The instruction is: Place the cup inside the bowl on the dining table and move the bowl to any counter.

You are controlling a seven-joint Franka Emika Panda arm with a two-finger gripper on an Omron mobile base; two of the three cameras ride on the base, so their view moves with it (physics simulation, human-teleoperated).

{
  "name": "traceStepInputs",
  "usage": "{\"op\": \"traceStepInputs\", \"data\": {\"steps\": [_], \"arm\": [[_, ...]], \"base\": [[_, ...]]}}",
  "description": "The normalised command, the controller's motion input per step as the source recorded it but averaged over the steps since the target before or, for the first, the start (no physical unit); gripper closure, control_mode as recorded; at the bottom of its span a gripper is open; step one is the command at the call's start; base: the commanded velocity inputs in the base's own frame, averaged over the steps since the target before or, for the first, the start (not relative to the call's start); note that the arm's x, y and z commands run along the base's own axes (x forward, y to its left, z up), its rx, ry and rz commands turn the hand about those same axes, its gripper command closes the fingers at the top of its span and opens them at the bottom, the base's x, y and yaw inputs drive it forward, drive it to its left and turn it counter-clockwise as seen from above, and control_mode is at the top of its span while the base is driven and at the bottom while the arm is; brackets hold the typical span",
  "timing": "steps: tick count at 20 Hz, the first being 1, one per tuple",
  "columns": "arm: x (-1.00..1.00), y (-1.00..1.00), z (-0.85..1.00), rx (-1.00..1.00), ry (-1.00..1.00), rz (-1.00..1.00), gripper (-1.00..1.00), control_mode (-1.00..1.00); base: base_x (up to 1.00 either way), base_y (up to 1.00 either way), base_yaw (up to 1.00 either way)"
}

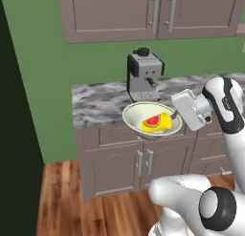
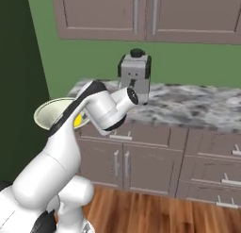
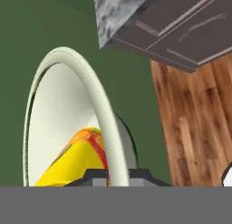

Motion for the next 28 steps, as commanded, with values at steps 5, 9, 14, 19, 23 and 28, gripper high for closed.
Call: {"op": "traceStepInputs", "data": {"steps": [5, 9, 14, 19, 23, 28], "arm": [[0.0, 0.0, 0.0, 0.0, 0.0, 0.0, 1.0, 1.0], [0.0, 0.0, 0.0, 0.0, 0.0, 0.0, 1.0, 1.0], [0.0, 0.0, 0.0, 0.0, 0.0, 0.0, 1.0, 1.0], [0.0, 0.0, 0.0, 0.0, 0.0, 0.0, 1.0, 1.0], [0.0, 0.0, 0.0, 0.0, 0.0, 0.0, 1.0, 1.0], [0.0, 0.0, 0.0, 0.0, 0.0, 0.0, 1.0, 1.0]], "base": [[0.08, -0.75, 0.01], [0.0, -1.0, 0.0], [0.04, -1.0, 0.0], [0.22, -1.0, 0.0], [0.39, -0.99, 0.0], [0.78, -0.89, 0.0]]}}
